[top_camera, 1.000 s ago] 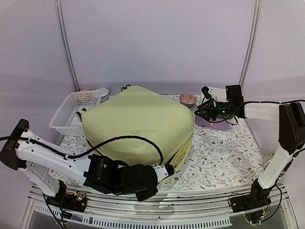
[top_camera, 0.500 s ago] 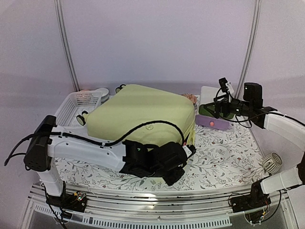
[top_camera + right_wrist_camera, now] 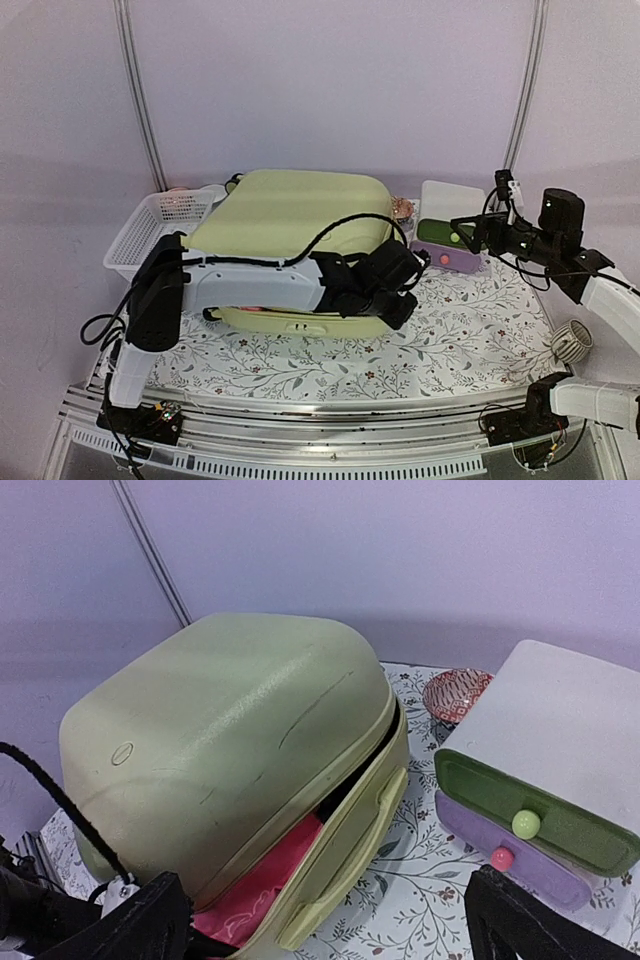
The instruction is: Open, take out, and arrange the luggage
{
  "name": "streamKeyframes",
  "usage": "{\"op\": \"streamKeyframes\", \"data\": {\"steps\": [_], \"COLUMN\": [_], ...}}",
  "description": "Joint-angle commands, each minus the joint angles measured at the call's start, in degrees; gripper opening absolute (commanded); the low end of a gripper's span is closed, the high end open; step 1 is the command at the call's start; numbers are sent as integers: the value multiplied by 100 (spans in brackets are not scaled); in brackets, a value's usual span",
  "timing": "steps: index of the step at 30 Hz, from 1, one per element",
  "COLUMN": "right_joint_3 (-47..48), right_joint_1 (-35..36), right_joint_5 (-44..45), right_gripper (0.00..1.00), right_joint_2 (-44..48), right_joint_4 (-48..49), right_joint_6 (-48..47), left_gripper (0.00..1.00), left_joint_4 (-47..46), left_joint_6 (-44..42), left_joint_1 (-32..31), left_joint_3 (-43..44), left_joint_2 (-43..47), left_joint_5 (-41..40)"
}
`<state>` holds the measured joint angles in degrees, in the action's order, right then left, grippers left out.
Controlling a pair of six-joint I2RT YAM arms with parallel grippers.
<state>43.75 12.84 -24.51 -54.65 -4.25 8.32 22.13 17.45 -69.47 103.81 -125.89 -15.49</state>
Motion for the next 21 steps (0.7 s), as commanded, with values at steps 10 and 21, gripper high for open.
{"op": "streamKeyframes", "data": {"steps": [10, 21], "right_joint_3": [-140, -253], "right_joint_1": [8, 556], "right_joint_5": [13, -620], "right_gripper": [99, 99], "right_joint_2": [86, -279], "right_joint_4": [-775, -584], "right_joint_6": [516, 348], "left_gripper": [58, 59], "left_joint_4": [-171, -51], "left_joint_6": [-1084, 581], "left_joint_1": [-60, 891], "left_joint_3": [855, -2513], "left_joint_2": [1559, 4714], "left_joint_5": [1035, 660]}}
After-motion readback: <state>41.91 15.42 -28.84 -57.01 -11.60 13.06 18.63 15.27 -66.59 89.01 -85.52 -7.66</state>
